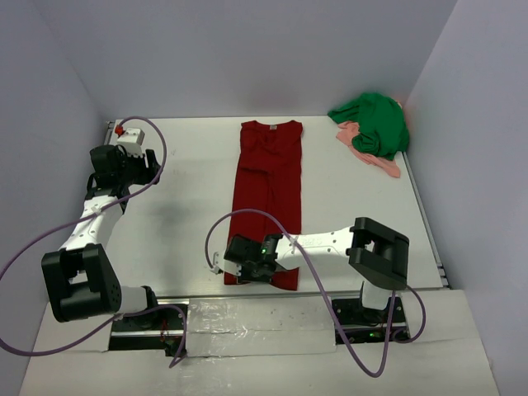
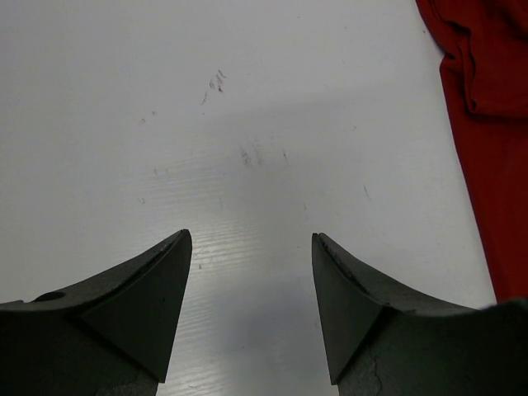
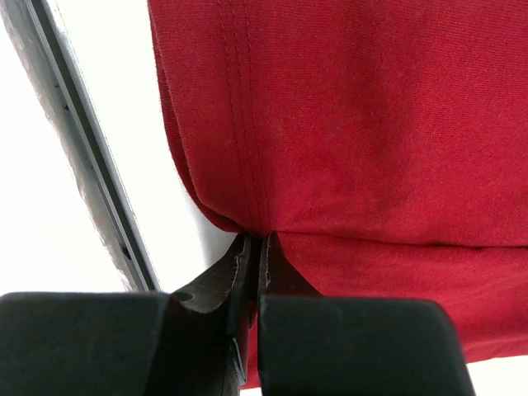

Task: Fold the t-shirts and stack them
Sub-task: Fold the tshirt

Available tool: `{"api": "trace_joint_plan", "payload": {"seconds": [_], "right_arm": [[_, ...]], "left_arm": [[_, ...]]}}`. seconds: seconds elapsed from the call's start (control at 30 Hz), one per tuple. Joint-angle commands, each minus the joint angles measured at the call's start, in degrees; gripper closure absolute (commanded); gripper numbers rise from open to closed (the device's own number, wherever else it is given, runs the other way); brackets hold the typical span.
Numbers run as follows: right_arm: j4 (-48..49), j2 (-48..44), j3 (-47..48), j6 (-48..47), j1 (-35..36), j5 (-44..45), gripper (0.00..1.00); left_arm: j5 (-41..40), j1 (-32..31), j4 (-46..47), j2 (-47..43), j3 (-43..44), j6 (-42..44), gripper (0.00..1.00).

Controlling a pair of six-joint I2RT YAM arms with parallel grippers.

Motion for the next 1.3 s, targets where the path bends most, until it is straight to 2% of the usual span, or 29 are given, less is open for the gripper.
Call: {"api": "trace_joint_plan", "payload": {"seconds": [0.0, 0.27, 0.4, 0.6, 0.87, 1.27], "right_arm": [[-1.5, 1.3, 0.1, 0.2, -0.4, -0.5, 1.00], [-4.9, -4.0, 0.8, 1.1, -0.3, -1.5, 1.00], [-5.0, -5.7, 2.1, 0.2, -0.4, 2.9, 1.00], [-5.4, -5.6, 7.3, -2.7, -5.0, 5.2, 1.00], [-4.2, -1.6, 15.0, -8.0, -13.5, 7.8, 1.00], [-1.3, 8.1, 22.6, -15.0, -22.5, 8.8, 1.00]], "left_arm": [[1.8, 0.5, 0.9, -1.1, 0.5, 0.3, 0.31], [2.6, 0.4, 0.6, -1.3, 0.7, 0.4, 0.31], [3.1, 0.4, 0.4, -1.4, 0.9, 0.4, 0.31], [3.3, 0.4, 0.4, -1.2, 0.9, 0.7, 0.31], [3.7, 0.4, -0.6, -0.8, 1.0, 1.2, 0.31], [4.3, 0.4, -1.5, -0.3, 1.1, 1.7, 0.32]]}}
